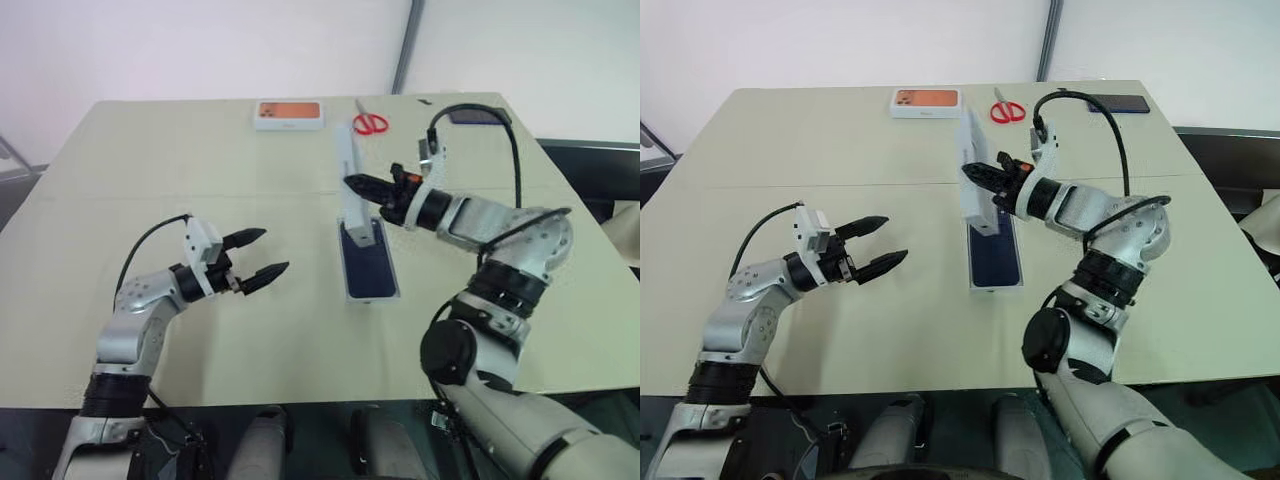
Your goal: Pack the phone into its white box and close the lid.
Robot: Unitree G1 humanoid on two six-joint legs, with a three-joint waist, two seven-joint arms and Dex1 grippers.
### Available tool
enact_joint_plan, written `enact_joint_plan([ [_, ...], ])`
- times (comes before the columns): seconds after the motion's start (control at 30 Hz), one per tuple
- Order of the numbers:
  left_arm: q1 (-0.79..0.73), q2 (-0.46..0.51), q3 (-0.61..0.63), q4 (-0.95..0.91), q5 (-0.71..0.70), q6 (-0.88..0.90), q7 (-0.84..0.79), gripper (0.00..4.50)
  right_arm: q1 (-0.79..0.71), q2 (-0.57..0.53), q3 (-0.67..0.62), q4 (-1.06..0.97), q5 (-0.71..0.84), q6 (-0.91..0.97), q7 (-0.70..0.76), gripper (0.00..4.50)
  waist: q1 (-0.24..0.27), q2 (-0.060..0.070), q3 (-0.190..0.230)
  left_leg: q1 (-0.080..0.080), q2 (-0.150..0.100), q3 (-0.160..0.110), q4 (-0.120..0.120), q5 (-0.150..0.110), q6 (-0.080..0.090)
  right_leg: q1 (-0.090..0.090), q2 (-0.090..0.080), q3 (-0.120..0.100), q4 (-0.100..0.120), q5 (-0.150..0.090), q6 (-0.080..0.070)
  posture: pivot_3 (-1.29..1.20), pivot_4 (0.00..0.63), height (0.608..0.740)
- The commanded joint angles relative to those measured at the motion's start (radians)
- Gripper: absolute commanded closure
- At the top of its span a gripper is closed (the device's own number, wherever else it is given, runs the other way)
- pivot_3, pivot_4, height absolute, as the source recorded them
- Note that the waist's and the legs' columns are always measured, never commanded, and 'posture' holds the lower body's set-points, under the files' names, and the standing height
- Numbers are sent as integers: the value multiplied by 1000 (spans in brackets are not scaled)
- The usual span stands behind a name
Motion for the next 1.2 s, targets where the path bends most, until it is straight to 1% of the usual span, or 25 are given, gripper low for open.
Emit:
enact_joint_plan([
  [0.03, -15, -1, 33, -2, -16, -4, 20, 0, 108, 11, 50, -89, 298, 7, -89, 4454, 1, 0, 0, 0, 0, 0, 0, 0, 0, 0, 0, 0, 0, 0, 0, 0, 150, 740],
  [0.17, -15, -9, 37, -11, -27, 13, 34, 0, 238, 18, 128, -139, 502, 7, -221, 4454, -2, 1, 0, 0, 0, 0, 0, 0, 0, 0, -1, 1, 0, 0, 0, 0, 150, 740],
  [0.23, -13, -10, 35, -17, -27, 19, 36, 0, 266, 9, 159, -131, 593, 7, -270, 4454, -7, 1, 0, 0, 0, 0, 0, 0, 0, 0, 0, 1, 0, 0, 0, 0, 150, 740],
  [0.3, -15, -9, 35, -17, -32, 26, 35, 0, 292, -12, 212, -115, 713, -40, -339, 4454, -17, 1, 0, 0, 0, 0, 0, 0, 0, -1, 1, 1, 0, 0, 0, 0, 150, 740],
  [0.4, -27, -11, 40, -13, -47, 47, 42, 0, 350, -70, 348, -108, 945, -184, -467, 4454, -25, 1, 0, 0, 1, 0, 0, 0, 0, 0, 1, 0, 0, 0, 0, 0, 150, 740],
  [0.43, -28, -11, 42, -15, -54, 54, 40, 0, 369, -91, 393, -115, 999, -229, -506, 4454, -25, 1, 0, 0, 1, 0, 0, 0, 1, 0, 1, 0, 0, 0, 0, 0, 150, 740],
  [0.5, -28, -13, 40, -21, -58, 60, 41, 0, 409, -128, 484, -140, 1087, -313, -563, 4454, -26, 1, 0, 0, 1, 0, 0, 0, 1, 0, 0, 1, 0, 0, 0, 0, 150, 740],
  [0.57, -19, -17, 33, -28, -53, 58, 46, 0, 448, -150, 564, -160, 1118, -377, -603, 4454, -26, 1, 0, 0, 1, 0, 0, 0, 1, 0, 1, 1, 0, 0, 0, 0, 150, 740],
  [0.67, -9, -21, 23, -37, -56, 61, 40, 789, 479, -181, 631, -156, 1082, -441, -612, 4500, -26, 1, 0, 0, 2, 0, 0, 0, 1, 0, 1, 1, 0, 0, 0, 0, 150, 740],
  [0.7, -5, -22, 19, -39, -47, 54, 41, 1201, 483, -193, 645, -149, 1057, -460, -610, 4500, -25, 1, 0, 0, 2, 0, 0, 0, 1, 0, 1, 1, 0, 0, 0, 0, 150, 740],
  [0.83, 28, -35, -10, -74, -38, 58, 41, 3355, 493, -221, 679, -123, 998, -519, -569, 4500, -24, 1, 0, 0, 1, 0, 0, 0, 1, 0, 1, 1, -1, 0, 0, 0, 150, 740],
  [0.87, 37, -44, -23, -77, -28, 50, 45, 3825, 491, -220, 685, -117, 998, -534, -565, 4500, -24, 1, 0, 0, 1, 0, 0, 0, 1, 0, 1, 1, -1, 0, 0, 0, 150, 740],
  [0.9, 41, -52, -33, -76, -22, 48, 49, 4400, 489, -220, 691, -115, 993, -545, -559, 4500, -24, 1, 0, 0, 2, 0, 0, 0, 1, 0, 1, 1, -1, 0, 0, 0, 150, 740],
  [1.0, 32, -77, -69, -52, 12, 30, 60, 4462, 489, -226, 712, -99, 967, -559, -545, 4500, -23, 1, 0, 0, 1, 0, 0, 0, 1, 0, 1, 1, -1, 0, 0, 0, 150, 740],
  [1.07, 9, -100, -88, -20, 39, 18, 79, 4462, 495, -242, 728, -103, 905, -559, -519, 4500, -22, 1, 0, 0, 1, 0, 0, 0, 1, 0, 1, 1, -1, 0, 0, 0, 150, 740],
  [1.2, -44, -143, -110, 48, 67, -2, 92, 4462, 494, -254, 730, -92, 885, -560, -485, 4500, -20, 1, 0, -1, 1, 1, 0, 0, 1, 1, 1, 0, -1, 0, 0, 0, 150, 740],
])
